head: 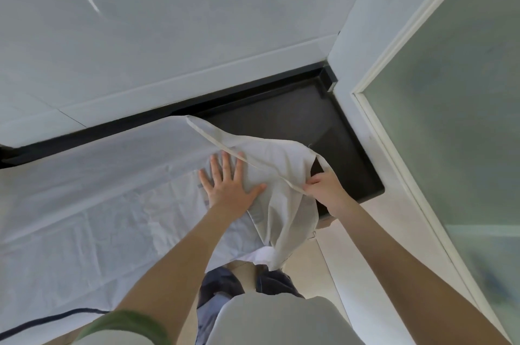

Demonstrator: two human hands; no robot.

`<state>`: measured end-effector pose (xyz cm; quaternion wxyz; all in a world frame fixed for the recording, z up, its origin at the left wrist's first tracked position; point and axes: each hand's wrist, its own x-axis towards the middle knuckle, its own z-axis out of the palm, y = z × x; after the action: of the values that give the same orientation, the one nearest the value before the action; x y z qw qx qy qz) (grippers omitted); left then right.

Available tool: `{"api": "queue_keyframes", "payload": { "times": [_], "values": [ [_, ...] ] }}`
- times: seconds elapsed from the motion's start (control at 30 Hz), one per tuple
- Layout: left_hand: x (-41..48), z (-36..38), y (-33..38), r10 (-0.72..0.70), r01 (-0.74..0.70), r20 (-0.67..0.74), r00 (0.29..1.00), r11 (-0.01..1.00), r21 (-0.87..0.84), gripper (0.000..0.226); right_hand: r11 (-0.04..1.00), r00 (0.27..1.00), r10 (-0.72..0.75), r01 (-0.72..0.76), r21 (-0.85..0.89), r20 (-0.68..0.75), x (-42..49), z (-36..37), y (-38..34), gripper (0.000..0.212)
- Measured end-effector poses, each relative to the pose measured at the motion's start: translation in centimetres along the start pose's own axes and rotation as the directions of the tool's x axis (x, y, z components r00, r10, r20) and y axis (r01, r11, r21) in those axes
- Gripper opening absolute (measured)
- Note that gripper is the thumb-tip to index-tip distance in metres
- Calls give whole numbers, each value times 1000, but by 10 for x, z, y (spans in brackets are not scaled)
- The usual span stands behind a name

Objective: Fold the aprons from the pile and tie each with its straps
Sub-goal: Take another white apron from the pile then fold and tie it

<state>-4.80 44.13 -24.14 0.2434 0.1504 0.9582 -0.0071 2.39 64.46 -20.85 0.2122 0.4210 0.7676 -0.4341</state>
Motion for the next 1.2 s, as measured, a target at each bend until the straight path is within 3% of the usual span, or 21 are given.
{"api": "queue_keyframes", "payload": {
  "times": [0.1, 0.23, 0.27, 0.4, 0.57, 0.63, 0.77, 0.87, 0.97, 1.03, 1.1, 1.17, 1.2],
  "values": [
    [-1, 0, 0, 0, 0, -7, 1000, 1000, 0, 95, 1000, 999, -14, 14, 12, 48, -8, -3, 4, 4],
    [5, -6, 0, 16, -15, 72, 997, 1000, -16, 90, 994, 993, -30, 18, -107, -112, -7, 0, 10, 43],
    [6, -8, -2, 28, -25, 109, 994, 999, -25, 91, 993, 988, -17, -2, -121, -154, -8, 4, 11, 44],
    [10, -14, -12, 83, -68, 187, 979, 994, -85, 106, 991, 978, -54, 27, -133, -204, -15, 20, 18, 6],
    [7, -13, -15, 114, -99, 172, 978, 991, -90, 113, 993, 965, -53, 24, -117, -257, -13, 15, 15, 11],
    [7, -12, -16, 125, -106, 155, 980, 987, -121, 100, 986, 935, -101, 47, -162, -341, -10, 1, 19, 18],
    [4, -5, -19, 216, -211, 121, 969, 976, -57, 75, 942, 855, -250, 106, -319, -455, -2, -21, 30, 12],
    [1, 3, -19, 225, -224, 62, 972, 974, -28, 84, 917, 815, -346, 187, -353, -465, 4, -17, 29, 9],
    [1, 9, -15, 197, -197, -6, 980, 980, 30, 89, 859, 754, -449, 216, -464, -479, 5, -6, 28, 31],
    [2, 12, -14, 190, -189, -19, 982, 981, 49, 88, 765, 683, -610, 375, -523, -403, 1, 4, 25, 35],
    [2, 16, -14, 188, -186, -67, 980, 982, 37, 87, 597, 605, -770, 571, -563, -203, -2, 17, 26, 34],
    [-2, 16, -12, 198, -208, -217, 956, 978, -26, 83, 512, 632, -775, 604, -610, -25, 1, 28, 34, 48],
    [-3, 16, -10, 229, -249, -290, 929, 968, -30, 76, 520, 673, -740, 571, -635, -1, 4, 30, 39, 56]
  ]
}}
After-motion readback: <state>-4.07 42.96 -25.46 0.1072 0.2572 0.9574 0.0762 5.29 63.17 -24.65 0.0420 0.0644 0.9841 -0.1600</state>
